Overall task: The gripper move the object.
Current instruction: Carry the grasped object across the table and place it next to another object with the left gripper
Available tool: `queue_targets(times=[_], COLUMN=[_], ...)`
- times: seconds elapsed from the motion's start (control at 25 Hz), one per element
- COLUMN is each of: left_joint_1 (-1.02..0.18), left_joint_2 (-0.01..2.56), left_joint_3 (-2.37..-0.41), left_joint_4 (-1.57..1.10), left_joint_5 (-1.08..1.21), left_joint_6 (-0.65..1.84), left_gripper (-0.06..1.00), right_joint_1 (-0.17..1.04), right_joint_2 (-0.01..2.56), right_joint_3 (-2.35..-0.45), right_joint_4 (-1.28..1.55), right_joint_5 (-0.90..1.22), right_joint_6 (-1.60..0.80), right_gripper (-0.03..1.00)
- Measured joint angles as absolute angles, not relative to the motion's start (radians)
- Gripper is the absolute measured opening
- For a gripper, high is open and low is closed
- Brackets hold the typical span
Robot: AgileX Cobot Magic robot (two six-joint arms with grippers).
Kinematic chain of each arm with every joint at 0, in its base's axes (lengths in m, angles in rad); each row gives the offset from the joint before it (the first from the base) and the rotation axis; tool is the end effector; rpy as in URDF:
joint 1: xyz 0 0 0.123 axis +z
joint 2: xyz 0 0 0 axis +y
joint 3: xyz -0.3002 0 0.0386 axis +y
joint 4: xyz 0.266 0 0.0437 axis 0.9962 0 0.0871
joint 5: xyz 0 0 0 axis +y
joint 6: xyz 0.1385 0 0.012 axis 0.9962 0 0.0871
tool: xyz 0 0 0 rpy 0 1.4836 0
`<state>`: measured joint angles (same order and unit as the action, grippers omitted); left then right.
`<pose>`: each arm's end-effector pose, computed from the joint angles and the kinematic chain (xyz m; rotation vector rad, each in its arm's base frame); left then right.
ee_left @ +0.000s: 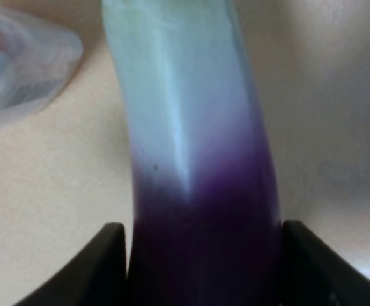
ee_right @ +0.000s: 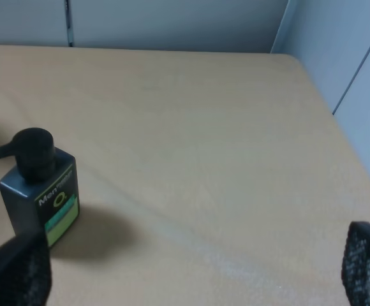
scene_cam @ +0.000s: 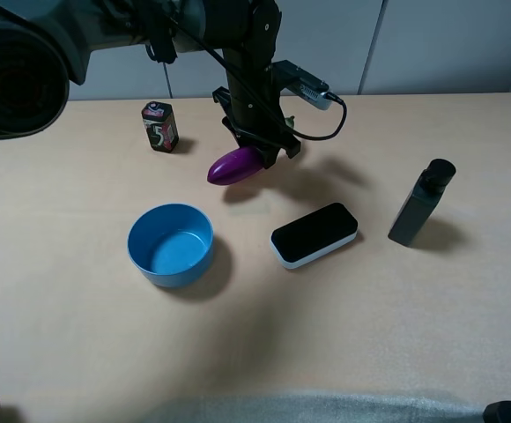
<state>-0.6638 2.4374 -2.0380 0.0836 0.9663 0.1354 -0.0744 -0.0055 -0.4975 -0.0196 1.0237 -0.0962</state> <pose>0.4438 -0.3350 0.0920 1.1536 2.5951 -0.0052 0.0374 -0.0051 0.2680 -0.0214 2.0065 -0.1325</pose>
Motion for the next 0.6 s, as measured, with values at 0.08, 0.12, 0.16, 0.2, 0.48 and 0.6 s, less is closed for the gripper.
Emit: queue_targets(times=[0.08, 0.12, 0.16, 0.2, 0.48, 0.6], left_joint_1=[-0.664, -0.664, -0.664, -0.664, -0.664, -0.664], left_joint_2=[2.437, 2.437, 2.437, 2.437, 2.437, 2.437], left_joint_3=[-2.038, -2.038, -2.038, -2.038, -2.038, -2.038], left_joint_4=[0.084, 0.084, 0.084, 0.084, 0.086, 0.086], left_joint_5=[0.969, 0.970, 0.972, 0.972, 0.972, 0.972], left_joint_6=[0.136, 0.136, 0.136, 0.136, 0.116, 0.114], left_gripper=[0.58, 0.59, 0.59, 0.61, 0.73, 0.73], right_joint_1=[-0.074, -0.074, -0.074, -0.074, -0.074, -0.074], right_joint_2=[-0.006, -0.006, -0.006, -0.006, -0.006, -0.006], right_joint_3=[-0.497, -0.497, -0.497, -0.497, -0.497, -0.497], right_joint_4=[-0.020, -0.020, -0.020, -0.020, -0.020, -0.020], right_joint_5=[1.024, 1.024, 1.024, 1.024, 1.024, 1.024], right_joint_6=[-0.096, -0.096, -0.096, -0.096, -0.096, -0.096], right_gripper=[0.69, 0.69, 0.69, 0.69, 0.69, 0.69])
